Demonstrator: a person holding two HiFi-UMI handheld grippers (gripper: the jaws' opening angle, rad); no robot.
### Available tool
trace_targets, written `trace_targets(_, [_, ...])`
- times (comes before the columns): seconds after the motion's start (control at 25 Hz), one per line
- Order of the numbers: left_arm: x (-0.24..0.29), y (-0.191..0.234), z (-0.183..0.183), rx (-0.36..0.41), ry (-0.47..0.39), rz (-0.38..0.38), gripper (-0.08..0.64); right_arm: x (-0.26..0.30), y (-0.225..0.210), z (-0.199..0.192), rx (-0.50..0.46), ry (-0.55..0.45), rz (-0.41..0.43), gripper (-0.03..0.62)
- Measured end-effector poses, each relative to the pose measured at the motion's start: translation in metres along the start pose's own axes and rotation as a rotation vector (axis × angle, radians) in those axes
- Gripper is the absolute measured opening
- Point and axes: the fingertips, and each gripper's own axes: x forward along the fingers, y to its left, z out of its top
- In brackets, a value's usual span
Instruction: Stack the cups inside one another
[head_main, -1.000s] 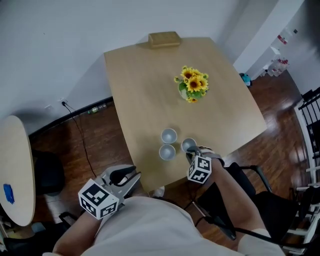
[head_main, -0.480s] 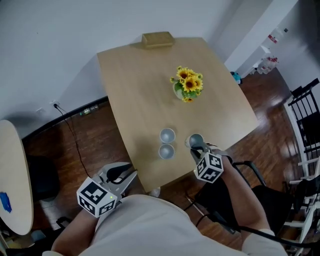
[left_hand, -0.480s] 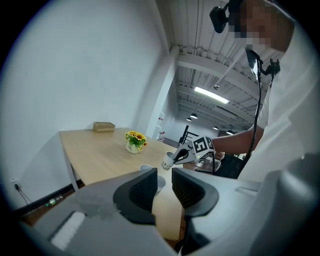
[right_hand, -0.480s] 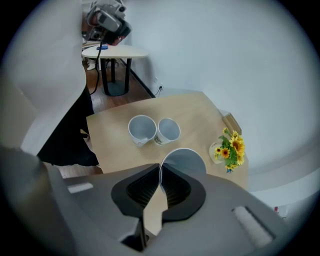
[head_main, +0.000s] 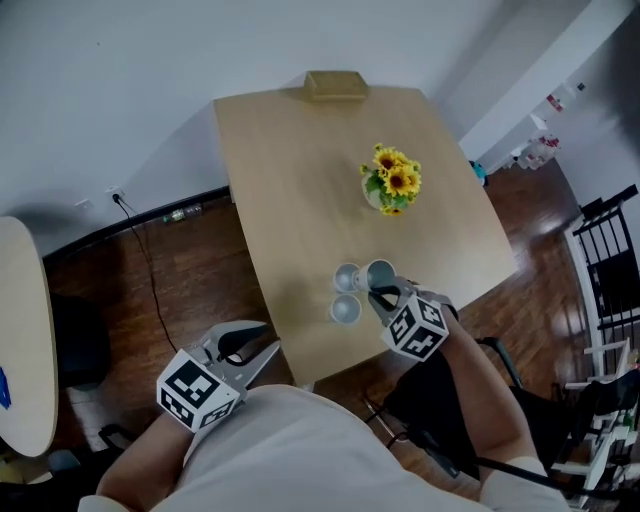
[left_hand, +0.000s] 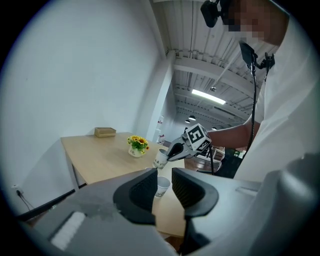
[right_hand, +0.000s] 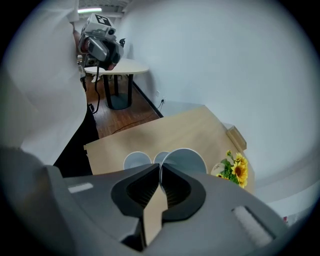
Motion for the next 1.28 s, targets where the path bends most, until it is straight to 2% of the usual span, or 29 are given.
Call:
trace_targets(0.48, [-0.031, 0.022, -0.013, -0.051, -0.021, 0.081, 0.098, 0.046, 0.002, 0.009, -0.01, 0.055, 0.116, 0.025])
trace_targets(0.72, [-0.04, 0.03, -0.019, -0.069, -0.024, 0.103, 0.098, 0.068, 0.008, 0.001, 0.035, 0.077, 0.159, 0.028])
trace_targets(0.88, [-0.046, 0.034, -0.024, -0.078, -0.017, 0.107, 0.097, 0.074, 0.015, 0.002, 0.08, 0.078, 0.192, 0.091])
trace_targets(1.28, [-0.053, 0.041, -0.024, -0.073, -0.009, 0.072, 0.097, 0.056, 0.019, 0.018, 0.083, 0.047, 0.133, 0.092])
